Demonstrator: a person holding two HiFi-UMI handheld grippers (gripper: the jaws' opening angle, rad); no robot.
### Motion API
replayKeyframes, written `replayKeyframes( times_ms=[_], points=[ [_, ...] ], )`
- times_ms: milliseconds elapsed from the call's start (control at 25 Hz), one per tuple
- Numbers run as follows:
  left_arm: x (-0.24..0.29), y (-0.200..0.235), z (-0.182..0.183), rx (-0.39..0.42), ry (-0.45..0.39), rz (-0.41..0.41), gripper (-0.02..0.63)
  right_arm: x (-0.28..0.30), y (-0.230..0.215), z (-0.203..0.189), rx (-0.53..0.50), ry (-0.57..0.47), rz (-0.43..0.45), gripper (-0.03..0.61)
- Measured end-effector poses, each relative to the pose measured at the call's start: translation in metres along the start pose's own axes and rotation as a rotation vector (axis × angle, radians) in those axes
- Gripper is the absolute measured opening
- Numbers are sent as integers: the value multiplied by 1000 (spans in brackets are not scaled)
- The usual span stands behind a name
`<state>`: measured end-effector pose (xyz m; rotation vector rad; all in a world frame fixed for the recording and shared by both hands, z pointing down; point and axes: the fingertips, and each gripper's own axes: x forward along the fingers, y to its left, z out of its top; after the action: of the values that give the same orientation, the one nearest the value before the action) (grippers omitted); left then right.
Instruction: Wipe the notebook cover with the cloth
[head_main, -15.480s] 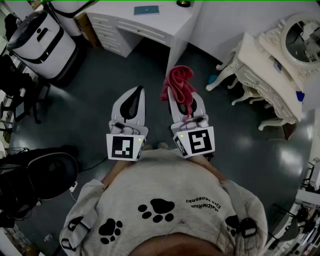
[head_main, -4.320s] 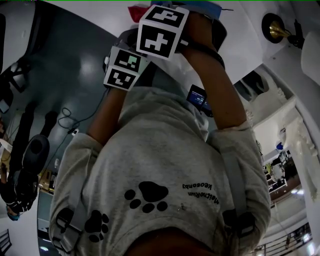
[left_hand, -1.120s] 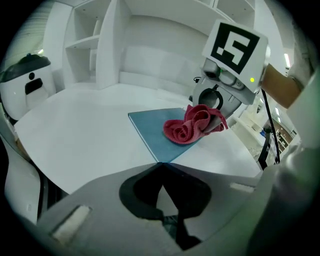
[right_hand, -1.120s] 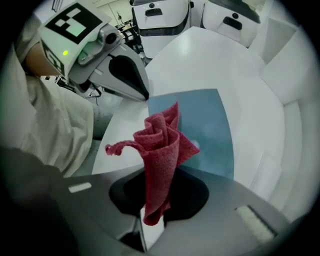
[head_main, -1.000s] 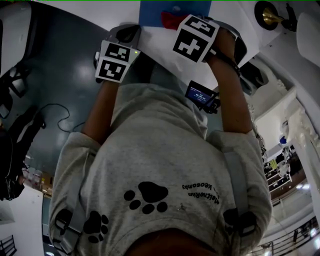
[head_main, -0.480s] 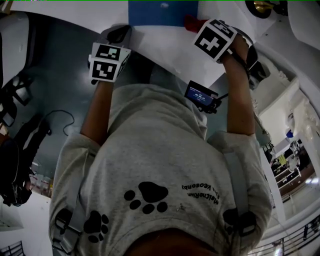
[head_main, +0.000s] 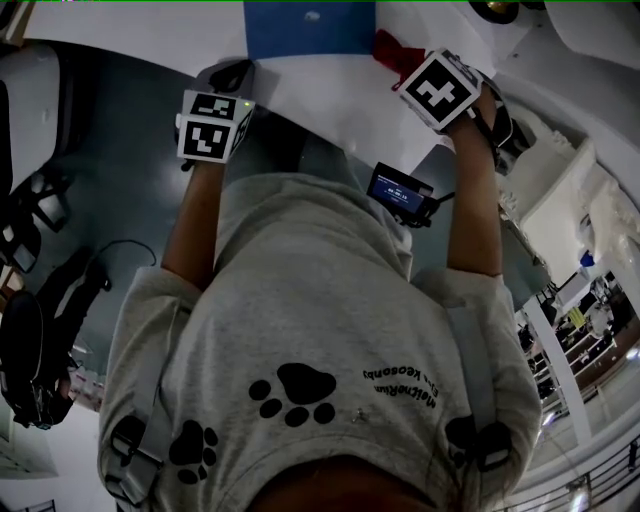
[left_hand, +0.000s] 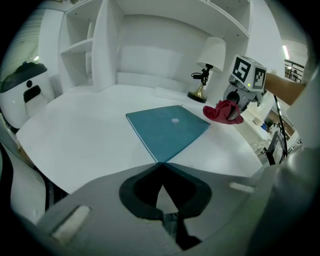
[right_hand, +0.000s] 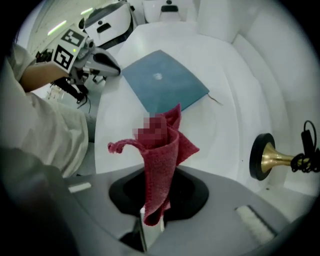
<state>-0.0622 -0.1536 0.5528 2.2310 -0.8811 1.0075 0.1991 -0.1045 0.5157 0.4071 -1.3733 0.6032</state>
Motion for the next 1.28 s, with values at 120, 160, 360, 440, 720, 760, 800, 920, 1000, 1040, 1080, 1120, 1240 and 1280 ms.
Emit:
replayKeyframes(
  times_ms=[120, 160, 360, 440, 720, 760, 800, 920, 1000, 1040, 1080, 1120, 1240, 1280],
  points=[
    [-4, -1, 4, 0, -7, 2, -2, -13, 7, 17, 79, -161, 22, 54],
    [-6, -2, 7, 2, -15, 3, -2, -19, 7, 25, 97, -231, 19, 54],
    [-31, -6, 37, -3, -109, 22, -2, -63, 13, 61, 217, -523, -24, 55],
    [-45, -7, 58, 5, -171, 38, -2, -83, 13, 74, 256, -627, -60, 55],
    [-102, -23, 125, 38, -380, 76, -2, -164, 4, 84, 340, -931, -255, 55],
    [-112, -24, 135, 43, -415, 83, -2, -178, 2, 85, 352, -981, -287, 55],
    [-122, -26, 145, 48, -450, 90, -2, -192, 1, 86, 366, -1035, -314, 55],
    [-151, -32, 171, 62, -546, 111, -2, -237, 4, 88, 407, -1205, -377, 55],
    [-168, -37, 186, 73, -605, 123, -2, -266, 12, 89, 413, -1320, -407, 55],
    [-177, -39, 192, 79, -634, 130, -2, -279, 17, 90, 412, -1372, -422, 55],
    [-185, -42, 198, 86, -663, 138, -2, -290, 22, 90, 412, -1417, -438, 55],
    [-193, -44, 203, 96, -692, 147, -2, -300, 28, 91, 411, -1457, -456, 57],
    [-217, -52, 215, 129, -774, 175, -2, -322, 47, 92, 388, -1541, -511, 57],
    [-224, -55, 218, 140, -801, 183, -2, -327, 53, 93, 374, -1560, -524, 57]
  ],
)
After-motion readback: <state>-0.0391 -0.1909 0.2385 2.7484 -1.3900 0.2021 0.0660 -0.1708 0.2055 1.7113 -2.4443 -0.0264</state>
